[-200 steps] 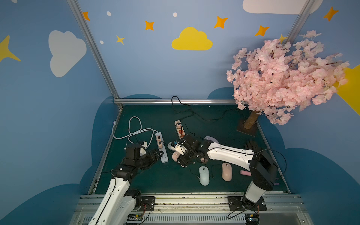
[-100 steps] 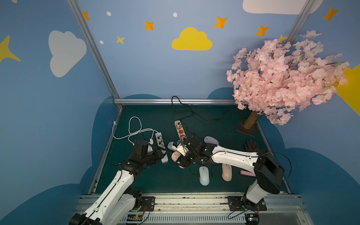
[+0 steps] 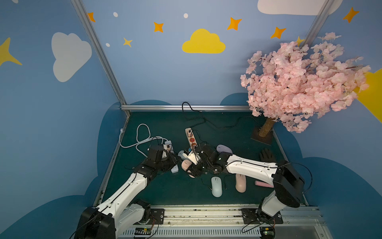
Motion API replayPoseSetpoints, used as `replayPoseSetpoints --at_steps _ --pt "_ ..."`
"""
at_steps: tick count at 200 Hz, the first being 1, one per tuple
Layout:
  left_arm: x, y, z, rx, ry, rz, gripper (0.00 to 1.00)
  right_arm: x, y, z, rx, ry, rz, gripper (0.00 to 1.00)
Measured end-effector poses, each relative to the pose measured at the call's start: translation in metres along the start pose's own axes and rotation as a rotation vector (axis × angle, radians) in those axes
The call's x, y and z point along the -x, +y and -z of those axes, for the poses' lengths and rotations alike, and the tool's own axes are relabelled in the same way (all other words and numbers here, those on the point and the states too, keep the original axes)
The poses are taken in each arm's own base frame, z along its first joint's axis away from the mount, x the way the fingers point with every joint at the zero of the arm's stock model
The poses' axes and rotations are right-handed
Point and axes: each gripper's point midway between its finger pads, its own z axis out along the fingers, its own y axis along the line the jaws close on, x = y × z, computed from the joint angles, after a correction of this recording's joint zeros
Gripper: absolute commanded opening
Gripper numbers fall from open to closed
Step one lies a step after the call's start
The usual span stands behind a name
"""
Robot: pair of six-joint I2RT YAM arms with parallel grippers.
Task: Unplug the wireless mouse
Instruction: Remove the power cord from the mouse.
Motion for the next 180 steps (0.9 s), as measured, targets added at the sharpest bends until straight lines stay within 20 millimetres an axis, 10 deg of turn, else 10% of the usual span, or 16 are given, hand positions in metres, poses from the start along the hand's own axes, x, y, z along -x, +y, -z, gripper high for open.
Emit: replayPoseSetpoints --at_steps 180 --pt "0.011 -0.008 -0.001 0.012 -0.024 -0.025 0.04 -0.001 0.005 -0.001 0.018 0.003 0.005 0.0"
